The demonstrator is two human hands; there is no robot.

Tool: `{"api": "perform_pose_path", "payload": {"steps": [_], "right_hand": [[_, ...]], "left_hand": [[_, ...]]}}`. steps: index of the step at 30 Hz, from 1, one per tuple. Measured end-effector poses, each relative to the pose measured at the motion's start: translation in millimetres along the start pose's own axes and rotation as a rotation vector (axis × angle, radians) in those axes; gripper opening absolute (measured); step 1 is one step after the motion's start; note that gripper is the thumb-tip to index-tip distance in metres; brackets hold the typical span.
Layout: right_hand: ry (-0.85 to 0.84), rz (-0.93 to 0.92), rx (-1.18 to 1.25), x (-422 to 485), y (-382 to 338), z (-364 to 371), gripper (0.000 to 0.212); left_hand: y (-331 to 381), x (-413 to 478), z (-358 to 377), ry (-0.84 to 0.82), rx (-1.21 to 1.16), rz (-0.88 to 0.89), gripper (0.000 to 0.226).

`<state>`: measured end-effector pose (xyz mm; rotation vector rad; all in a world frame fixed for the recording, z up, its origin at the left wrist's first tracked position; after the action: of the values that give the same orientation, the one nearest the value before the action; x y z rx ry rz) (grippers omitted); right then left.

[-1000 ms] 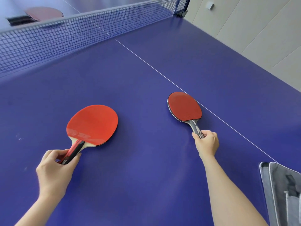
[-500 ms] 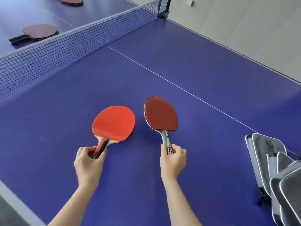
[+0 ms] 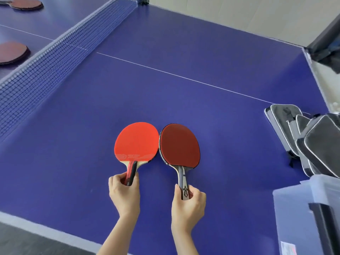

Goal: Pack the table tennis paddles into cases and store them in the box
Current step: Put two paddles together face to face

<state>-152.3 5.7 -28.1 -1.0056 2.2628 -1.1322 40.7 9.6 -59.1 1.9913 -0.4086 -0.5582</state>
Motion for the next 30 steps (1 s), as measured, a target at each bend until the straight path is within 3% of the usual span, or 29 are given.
{"api": "perform_pose_path", "payload": {"steps": [12, 21, 24, 30], "right_hand": [[0.074, -0.023, -0.02, -70, -10, 15, 0.026], [0.021, -0.001, -0.045, -96, -13, 39, 0.025], [-0.005, 0.013, -0.075, -102, -9, 44, 0.027], [-0.006, -0.035, -0.073, -105, -11, 50, 0.022]], "left_hand": [[-29, -9, -14, -0.225, 0.087, -0.056, 0.021], [-36, -14, -19, -0.545, -0.187, -0.312, 0.022], [-32, -19, -16, -0.699, -0.261, -0.347, 0.022], [-30, -20, -12, -0.812, -0.283, -0.373, 0.018]]}}
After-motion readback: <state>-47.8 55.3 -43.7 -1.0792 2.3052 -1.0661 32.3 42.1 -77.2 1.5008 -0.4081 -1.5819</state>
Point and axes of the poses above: each hand's wrist, its own x-axis towards the middle knuckle, its own z-axis out of the palm, y = z × x, the point moved 5 cm from there along x, towards the middle knuckle, and after that the axes turned 2 degrees about y, right-handed, at the moved point
